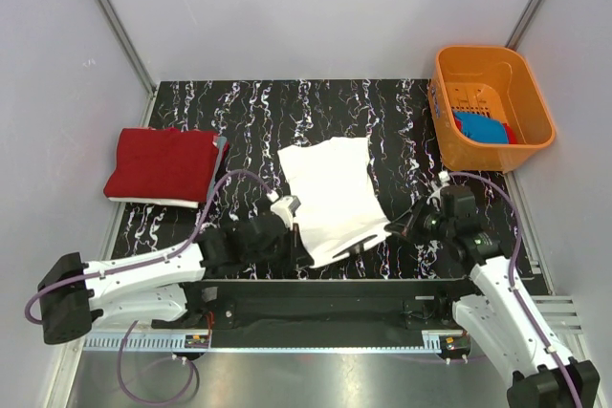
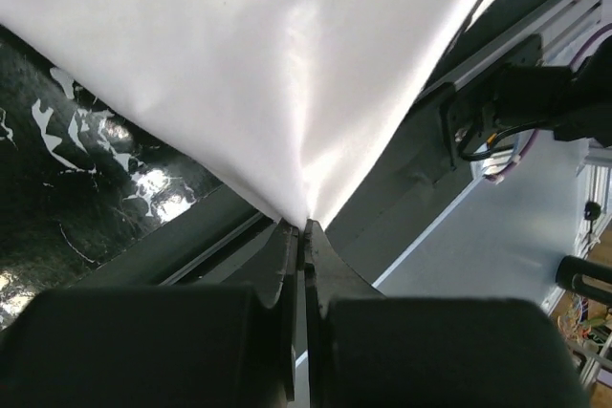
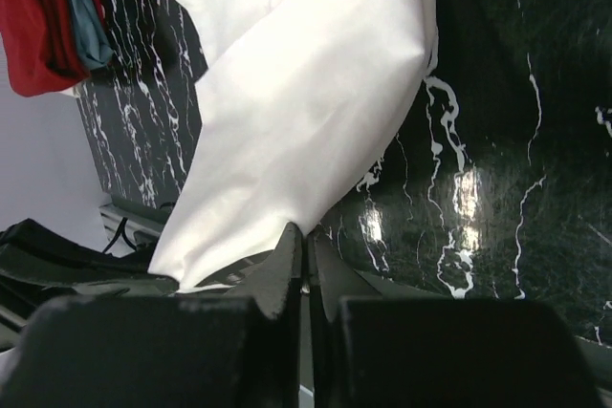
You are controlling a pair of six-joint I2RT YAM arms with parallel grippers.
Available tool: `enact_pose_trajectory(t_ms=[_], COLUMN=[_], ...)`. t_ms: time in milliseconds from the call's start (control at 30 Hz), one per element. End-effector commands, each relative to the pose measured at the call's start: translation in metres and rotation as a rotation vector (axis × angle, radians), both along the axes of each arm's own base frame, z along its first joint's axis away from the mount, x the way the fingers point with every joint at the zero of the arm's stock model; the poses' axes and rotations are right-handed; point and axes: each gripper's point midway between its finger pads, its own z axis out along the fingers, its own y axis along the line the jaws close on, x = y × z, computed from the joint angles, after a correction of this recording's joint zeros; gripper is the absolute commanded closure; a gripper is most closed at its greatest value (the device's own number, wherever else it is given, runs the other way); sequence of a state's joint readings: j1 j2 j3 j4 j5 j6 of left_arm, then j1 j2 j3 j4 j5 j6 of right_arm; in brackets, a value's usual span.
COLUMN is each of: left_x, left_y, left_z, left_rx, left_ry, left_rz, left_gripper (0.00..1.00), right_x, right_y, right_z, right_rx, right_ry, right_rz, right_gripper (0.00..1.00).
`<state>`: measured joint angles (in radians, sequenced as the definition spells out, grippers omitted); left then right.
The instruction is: Fold and stack the t-shirts
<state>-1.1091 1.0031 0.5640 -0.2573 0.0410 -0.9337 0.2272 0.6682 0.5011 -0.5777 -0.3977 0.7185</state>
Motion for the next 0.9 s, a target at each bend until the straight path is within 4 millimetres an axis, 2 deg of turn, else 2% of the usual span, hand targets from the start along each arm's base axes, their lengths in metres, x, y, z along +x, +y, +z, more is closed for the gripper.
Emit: enact_pose_trajectory(t_ms=[0, 100, 133, 167, 367, 400, 467, 500, 567, 600, 633, 667, 733, 767, 800, 867], left_x=[0.03, 0.041, 0.052, 0.056, 0.1, 0.107, 0.124, 0.137, 0.149, 0.155, 0.165, 0.17, 0.186, 0.192, 0.202, 0.213], left_y=[0.0, 0.0, 0.003, 0.003, 0.011, 0.013, 0.02, 0.025, 0.027, 0.027, 0.03, 0.028, 0.031, 0.03, 0.035, 0.035], left_z=[0.046, 0.058, 0.064, 0.064, 0.077, 0.078, 0.075, 0.08, 0.072, 0.072, 0.075, 0.068, 0.069, 0.061, 0.06, 0.053], left_rx=[-0.043, -0.065, -0.073, -0.07, -0.068, -0.069, -0.062, -0.064, -0.042, -0.045, -0.053, -0.045, -0.056, -0.052, -0.054, -0.063], left_ry=[-0.097, -0.102, -0.11, -0.107, -0.117, -0.121, -0.113, -0.123, -0.105, -0.106, -0.111, -0.089, -0.093, -0.07, -0.066, -0.044], left_rz=[0.078, 0.066, 0.093, 0.08, 0.117, 0.125, 0.147, 0.172, 0.178, 0.177, 0.193, 0.184, 0.201, 0.198, 0.22, 0.218], left_gripper=[1.0, 1.0, 1.0, 1.0, 1.0, 1.0, 1.0, 1.0, 1.0, 1.0, 1.0, 1.0, 1.0, 1.0, 1.0, 1.0], right_x=[0.031, 0.051, 0.06, 0.069, 0.121, 0.13, 0.148, 0.157, 0.174, 0.184, 0.193, 0.201, 0.218, 0.225, 0.232, 0.247], right_y=[-0.006, -0.006, -0.005, -0.003, 0.006, 0.008, 0.012, 0.014, 0.015, 0.016, 0.018, 0.018, 0.021, 0.023, 0.024, 0.028], right_z=[0.034, 0.052, 0.054, 0.059, 0.07, 0.065, 0.078, 0.07, 0.078, 0.069, 0.075, 0.075, 0.073, 0.073, 0.064, 0.073], right_rx=[-0.049, -0.067, -0.078, -0.079, -0.111, -0.119, -0.116, -0.125, -0.134, -0.146, -0.149, -0.157, -0.164, -0.163, -0.168, -0.164], right_ry=[-0.126, -0.184, -0.185, -0.208, -0.226, -0.214, -0.256, -0.236, -0.265, -0.244, -0.265, -0.269, -0.276, -0.288, -0.271, -0.313], right_rz=[-0.035, -0.043, -0.036, -0.038, -0.02, -0.012, -0.009, -0.003, -0.013, -0.011, -0.007, -0.013, -0.006, -0.005, -0.002, 0.004], right_gripper=[1.0, 1.0, 1.0, 1.0, 1.0, 1.0, 1.0, 1.0, 1.0, 1.0, 1.0, 1.0, 1.0, 1.0, 1.0, 1.0])
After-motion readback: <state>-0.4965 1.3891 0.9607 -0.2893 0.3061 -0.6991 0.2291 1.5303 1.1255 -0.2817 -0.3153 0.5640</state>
